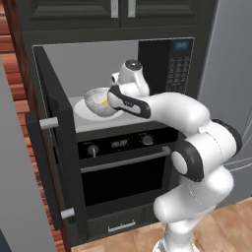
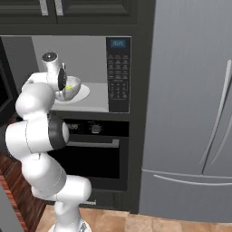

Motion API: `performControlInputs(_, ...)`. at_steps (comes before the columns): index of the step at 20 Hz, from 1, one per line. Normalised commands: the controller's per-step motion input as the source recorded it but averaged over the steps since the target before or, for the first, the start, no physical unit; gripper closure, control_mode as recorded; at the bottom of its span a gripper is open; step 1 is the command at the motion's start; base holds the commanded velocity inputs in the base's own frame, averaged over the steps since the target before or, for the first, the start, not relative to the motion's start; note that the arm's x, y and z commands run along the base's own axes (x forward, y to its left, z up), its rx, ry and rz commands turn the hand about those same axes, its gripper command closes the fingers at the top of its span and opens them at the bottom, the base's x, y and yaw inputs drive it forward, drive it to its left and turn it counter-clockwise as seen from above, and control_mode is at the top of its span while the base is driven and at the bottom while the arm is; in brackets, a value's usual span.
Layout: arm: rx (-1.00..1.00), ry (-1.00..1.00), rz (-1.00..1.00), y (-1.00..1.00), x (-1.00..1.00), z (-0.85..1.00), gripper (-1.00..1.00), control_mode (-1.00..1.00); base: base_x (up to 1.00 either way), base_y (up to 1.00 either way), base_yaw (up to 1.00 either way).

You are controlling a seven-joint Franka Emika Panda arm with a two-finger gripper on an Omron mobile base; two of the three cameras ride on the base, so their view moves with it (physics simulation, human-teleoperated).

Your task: Pick the corn from the sink and place it in the bowl. Then pick the bowl and place it in the microwave. Then close the microwave door and press the start button.

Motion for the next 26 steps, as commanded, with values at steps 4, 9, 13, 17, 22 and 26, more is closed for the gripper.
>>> performControlInputs(4, 0.01, -0.17, 0.12, 0.00, -0.94, 0.25, -1.00, -1.00, 0.00, 0.00, 0.00)
performControlInputs(9, 0.00, -0.29, 0.18, -0.01, -1.00, -0.04, -1.00, -1.00, 0.00, 0.00, 0.00)
performControlInputs(13, 0.06, -0.30, 0.09, -0.01, -1.00, 0.81, -1.00, -1.00, 0.00, 0.00, 0.00)
performControlInputs(17, 0.17, 0.00, 0.27, 0.00, -1.00, 0.87, -1.00, -1.00, 0.00, 0.00, 0.00)
performControlInputs(22, 0.18, 0.04, 0.39, 0.00, -1.00, 0.37, -1.00, -1.00, 0.00, 0.00, 0.00)
performControlInputs(26, 0.12, 0.09, 0.42, 0.04, -1.00, 0.11, -1.00, -1.00, 0.00, 0.00, 0.00)
